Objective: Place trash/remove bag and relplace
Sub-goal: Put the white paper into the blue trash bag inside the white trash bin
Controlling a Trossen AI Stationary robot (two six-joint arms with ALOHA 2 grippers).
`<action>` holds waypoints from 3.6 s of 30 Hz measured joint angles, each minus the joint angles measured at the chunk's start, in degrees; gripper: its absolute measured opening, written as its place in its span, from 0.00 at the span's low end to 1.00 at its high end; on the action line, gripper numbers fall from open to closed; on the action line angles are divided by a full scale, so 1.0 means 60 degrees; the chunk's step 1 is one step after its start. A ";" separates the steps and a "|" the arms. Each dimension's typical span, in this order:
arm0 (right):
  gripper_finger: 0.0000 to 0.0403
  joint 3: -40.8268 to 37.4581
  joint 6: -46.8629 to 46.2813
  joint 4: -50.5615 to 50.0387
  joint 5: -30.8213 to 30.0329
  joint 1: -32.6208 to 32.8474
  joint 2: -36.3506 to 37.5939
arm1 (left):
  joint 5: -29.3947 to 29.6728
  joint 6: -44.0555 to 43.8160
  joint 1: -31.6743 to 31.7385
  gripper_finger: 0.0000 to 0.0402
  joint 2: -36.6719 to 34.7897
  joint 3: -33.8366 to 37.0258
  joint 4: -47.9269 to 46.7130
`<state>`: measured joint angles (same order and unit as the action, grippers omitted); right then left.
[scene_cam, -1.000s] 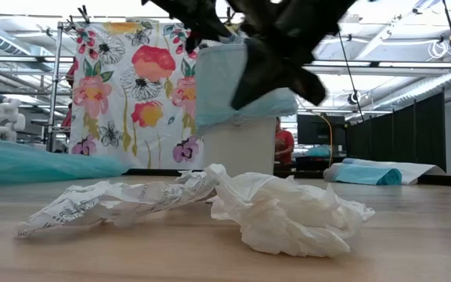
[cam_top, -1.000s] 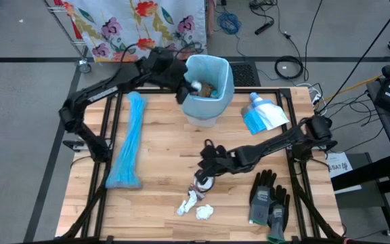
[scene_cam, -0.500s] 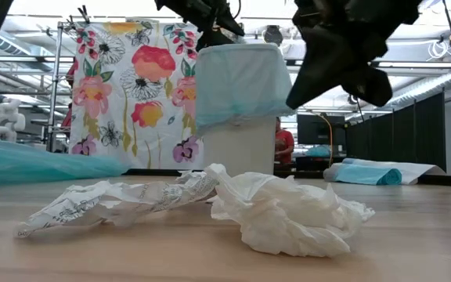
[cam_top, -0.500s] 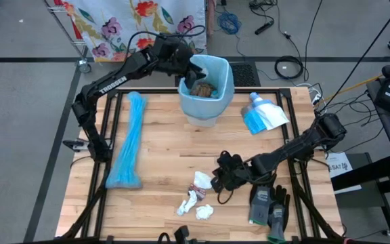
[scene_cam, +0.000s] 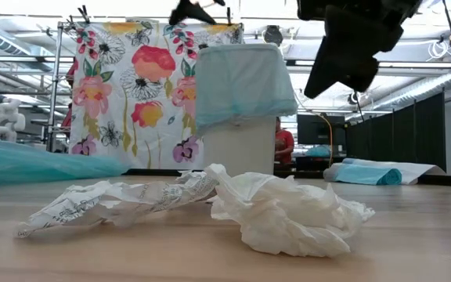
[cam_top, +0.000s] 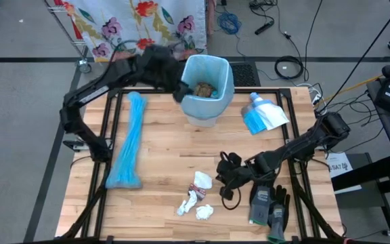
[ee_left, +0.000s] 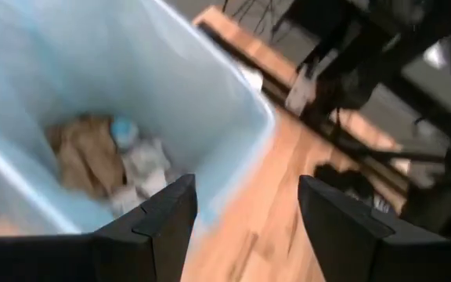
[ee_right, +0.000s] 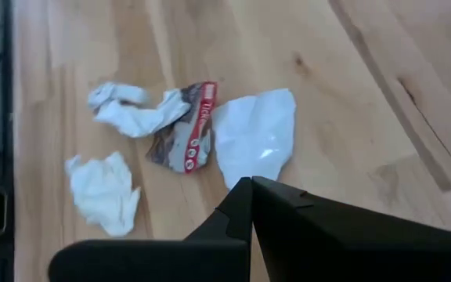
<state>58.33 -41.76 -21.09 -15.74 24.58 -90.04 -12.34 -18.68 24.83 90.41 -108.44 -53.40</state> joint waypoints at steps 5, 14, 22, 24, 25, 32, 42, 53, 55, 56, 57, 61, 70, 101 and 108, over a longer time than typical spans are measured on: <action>0.00 0.0000 0.1329 0.0031 0.0875 -0.0180 0.0052 | 0.1975 -0.0842 -0.2189 0.56 -0.0486 0.0002 -0.1147; 0.00 0.0000 0.2463 0.0210 0.1718 -0.0248 0.0052 | 0.4545 -0.3676 -0.5880 0.56 -0.0520 0.1977 -0.0549; 0.00 0.0000 0.2583 0.0228 0.1967 -0.0248 0.0052 | 0.4713 -0.6539 -0.7882 0.56 -0.0517 0.5450 0.1864; 0.00 0.0000 0.2565 0.0231 0.1969 -0.0248 0.0052 | 0.4637 -0.6904 -0.8312 0.56 -0.0510 0.6184 0.2761; 0.00 0.0000 0.2502 0.0259 0.1969 -0.0248 0.0052 | 0.4632 -0.7133 -0.8495 0.56 -0.0509 0.6502 0.3221; 0.04 0.0000 0.3512 0.1260 0.1949 -0.0179 -0.0036 | 0.5005 -0.8196 -0.9563 0.56 -0.0513 0.7505 0.4209; 0.37 0.0000 0.4273 0.2772 0.2958 -0.0104 -0.1439 | 0.5689 -0.9868 -1.0297 0.56 -0.0517 0.8319 0.5151; 0.65 0.0004 0.6732 0.5546 0.1857 -0.0001 -0.2854 | 0.5876 -1.0345 -1.0351 0.56 -0.0517 0.8327 0.5338; 0.67 0.0004 0.6731 0.5801 0.1882 -0.0033 -0.3152 | 0.5876 -1.0447 -1.0402 0.56 -0.0517 0.8327 0.5342; 0.68 0.0004 0.6745 0.5984 0.1884 -0.0035 -0.3305 | 0.5878 -1.0548 -1.0410 0.56 -0.0517 0.8327 0.5324; 0.68 0.0004 0.6783 0.6167 0.1880 -0.0040 -0.3479 | 0.5876 -1.0583 -1.0417 0.56 -0.0517 0.8327 0.5332; 0.69 0.0017 0.6830 0.7172 0.1856 -0.0082 -0.4096 | 0.5876 -1.0813 -1.0472 0.56 -0.0517 0.8327 0.5327; 0.38 0.0043 0.5809 0.6667 0.1321 -0.0544 -0.4519 | 0.5873 -1.0842 -1.0518 0.56 -0.0517 0.8327 0.5325; 0.00 0.7605 0.5498 -0.4077 -0.0986 -0.2871 -0.1205 | 0.4529 -0.2259 -0.6306 0.31 -0.4089 0.8324 0.1692; 0.00 0.9075 0.5668 -0.4001 -0.1203 -0.4492 -0.1198 | 0.3467 0.0128 -0.4630 0.26 -0.5224 0.8320 0.1451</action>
<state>112.78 -7.75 -45.10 -22.96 -2.37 -97.23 8.46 -17.91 -2.95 59.06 -58.52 -44.69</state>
